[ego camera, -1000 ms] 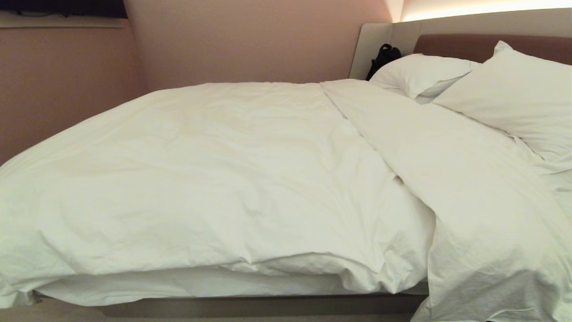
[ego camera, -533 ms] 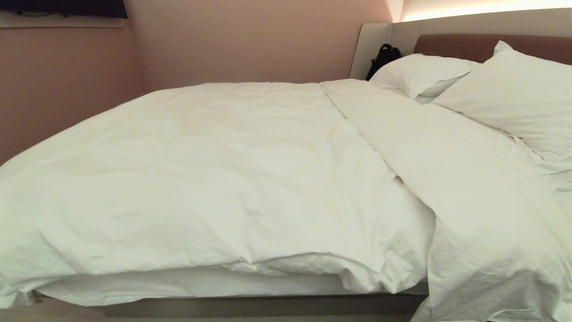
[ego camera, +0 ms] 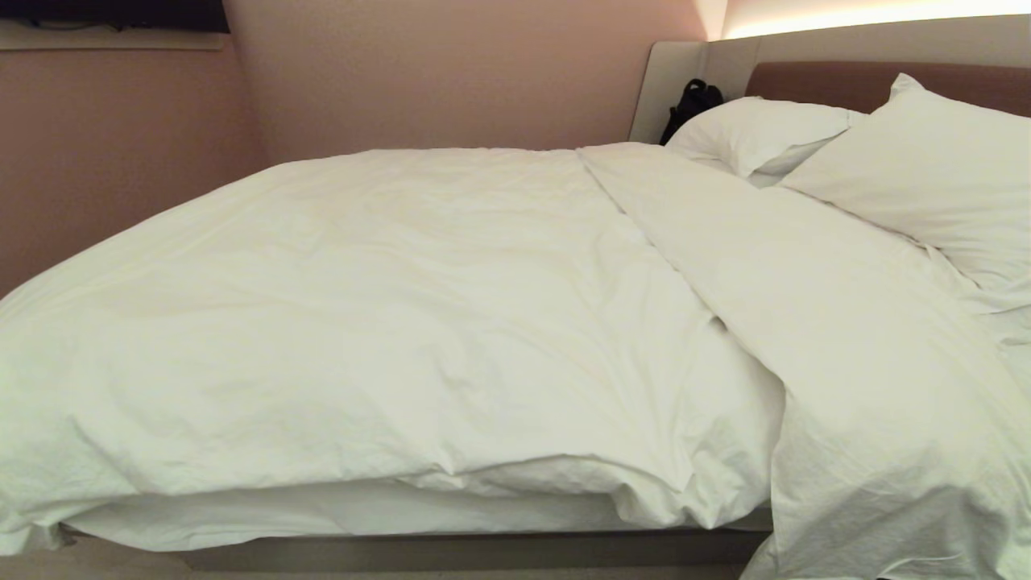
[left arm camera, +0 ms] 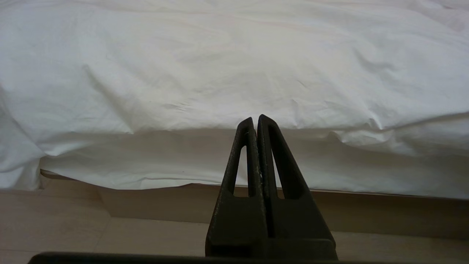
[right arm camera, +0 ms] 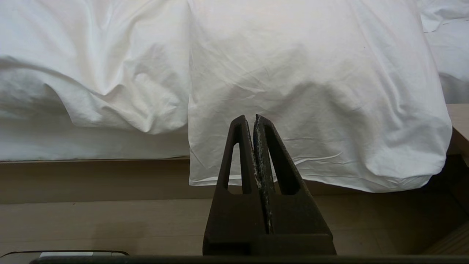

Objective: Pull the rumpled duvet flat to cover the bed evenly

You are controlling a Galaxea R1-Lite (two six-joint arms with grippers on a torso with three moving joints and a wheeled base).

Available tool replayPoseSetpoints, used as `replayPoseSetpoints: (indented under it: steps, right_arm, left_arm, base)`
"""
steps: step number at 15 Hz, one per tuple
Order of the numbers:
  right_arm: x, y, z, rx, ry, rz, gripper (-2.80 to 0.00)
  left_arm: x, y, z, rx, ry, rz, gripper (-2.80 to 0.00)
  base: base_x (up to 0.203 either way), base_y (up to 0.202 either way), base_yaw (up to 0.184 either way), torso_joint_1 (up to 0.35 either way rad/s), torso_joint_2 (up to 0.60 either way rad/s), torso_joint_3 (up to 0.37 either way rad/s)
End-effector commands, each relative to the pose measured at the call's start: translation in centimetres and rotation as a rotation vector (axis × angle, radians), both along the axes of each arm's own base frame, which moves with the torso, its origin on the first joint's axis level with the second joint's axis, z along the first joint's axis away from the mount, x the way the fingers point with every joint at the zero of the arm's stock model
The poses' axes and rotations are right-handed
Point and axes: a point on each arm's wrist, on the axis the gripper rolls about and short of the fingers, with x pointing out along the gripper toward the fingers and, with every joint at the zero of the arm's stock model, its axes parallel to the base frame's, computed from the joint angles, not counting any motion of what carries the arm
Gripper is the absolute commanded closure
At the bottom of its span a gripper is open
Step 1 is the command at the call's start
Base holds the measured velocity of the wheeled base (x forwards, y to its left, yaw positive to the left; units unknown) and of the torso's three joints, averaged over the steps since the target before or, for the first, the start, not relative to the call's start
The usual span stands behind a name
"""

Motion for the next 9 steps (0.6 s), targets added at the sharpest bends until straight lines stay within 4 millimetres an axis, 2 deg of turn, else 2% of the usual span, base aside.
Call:
replayPoseSetpoints:
  steps: [1, 9]
  right_arm:
    - [-0.01, 0.00, 0.03, 0.001, -0.001, 0.000, 0.00]
    - [0.00, 0.00, -0.01, 0.007, 0.000, -0.001, 0.00]
  left_arm:
    - [0.00, 0.00, 0.01, -0.001, -0.001, 0.001, 0.00]
    - [0.01, 0.00, 0.01, -0.001, 0.000, 0.001, 0.00]
  base:
    - [0.000, 0.000, 0.000, 0.000, 0.00, 0.000]
    - [0.000, 0.000, 0.000, 0.000, 0.00, 0.000]
